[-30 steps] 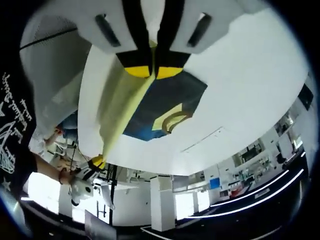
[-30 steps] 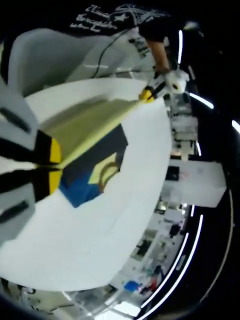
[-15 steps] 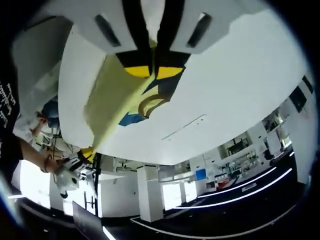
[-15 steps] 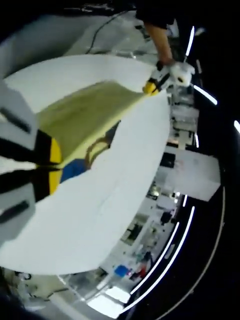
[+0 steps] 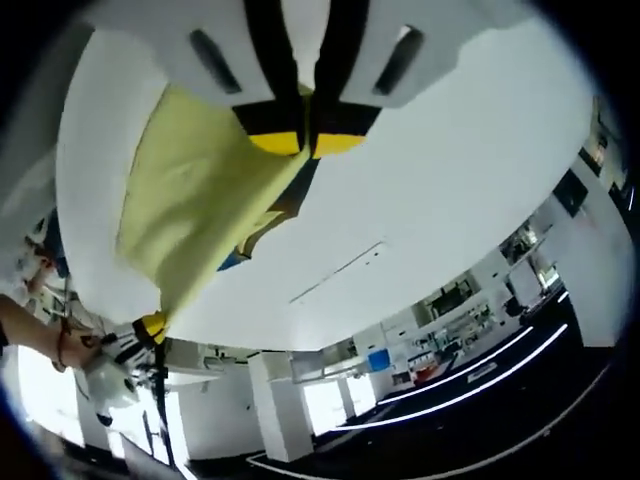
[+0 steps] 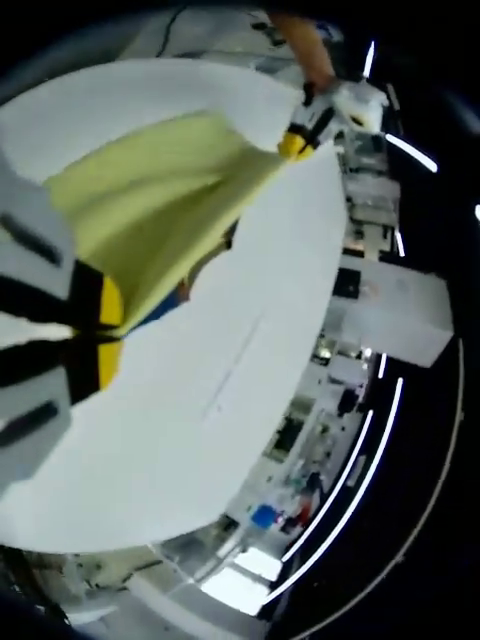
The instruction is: Fold the garment on the visible template until the final outline fits inside the template.
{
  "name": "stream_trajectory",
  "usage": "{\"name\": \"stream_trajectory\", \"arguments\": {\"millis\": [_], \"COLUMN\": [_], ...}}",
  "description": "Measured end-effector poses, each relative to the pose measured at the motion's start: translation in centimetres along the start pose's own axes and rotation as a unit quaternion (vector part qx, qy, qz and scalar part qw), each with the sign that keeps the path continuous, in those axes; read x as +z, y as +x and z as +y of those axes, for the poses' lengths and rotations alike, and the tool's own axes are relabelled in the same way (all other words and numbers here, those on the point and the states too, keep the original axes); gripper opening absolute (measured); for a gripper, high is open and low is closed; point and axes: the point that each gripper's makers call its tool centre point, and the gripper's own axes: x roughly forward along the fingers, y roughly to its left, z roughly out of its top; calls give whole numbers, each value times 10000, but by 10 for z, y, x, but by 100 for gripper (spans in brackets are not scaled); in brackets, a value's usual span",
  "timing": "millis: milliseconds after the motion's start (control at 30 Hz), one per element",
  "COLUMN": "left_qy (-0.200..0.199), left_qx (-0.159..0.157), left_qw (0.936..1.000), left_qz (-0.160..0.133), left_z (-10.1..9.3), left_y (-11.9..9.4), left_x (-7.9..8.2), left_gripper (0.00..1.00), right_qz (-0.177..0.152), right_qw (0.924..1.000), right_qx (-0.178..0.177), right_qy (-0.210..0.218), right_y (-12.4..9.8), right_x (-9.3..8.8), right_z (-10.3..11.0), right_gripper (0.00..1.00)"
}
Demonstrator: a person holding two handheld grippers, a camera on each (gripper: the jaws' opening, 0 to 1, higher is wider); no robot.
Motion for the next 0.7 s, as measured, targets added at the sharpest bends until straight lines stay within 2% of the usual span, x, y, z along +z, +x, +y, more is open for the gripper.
{"name": "stream_trajectory", "arguments": {"millis": [133, 333, 367, 467, 633, 700], "left_qy": [-75, -19, -56, -192, -223, -257], "left_qx": [14, 117, 123, 96, 145, 136], "left_qw": [9999, 9995, 9994, 9990, 9981, 9978], "left_qz": [122, 308, 325, 383, 553, 598], "left_z": [7, 16, 13, 15, 12, 13], "left_y": [13, 35, 37, 50, 59, 63], "left_x": [-12, -29, -29, -40, -53, -60], "left_gripper": [0, 0, 0, 0, 1, 2], "right_qz": [-19, 175, 208, 365, 596, 598], "right_qw": [9997, 9990, 9983, 9979, 9971, 9949], "right_qx": [50, 121, 145, 86, 58, 133], "right_qy": [258, 403, 519, 519, 461, 798], "right_y": [13, 39, 43, 52, 64, 66], "right_x": [-4, -16, -19, -27, -40, -43], "right_z": [-3, -6, -5, -6, -5, 0], "right_gripper": [0, 0, 0, 0, 0, 0]}}
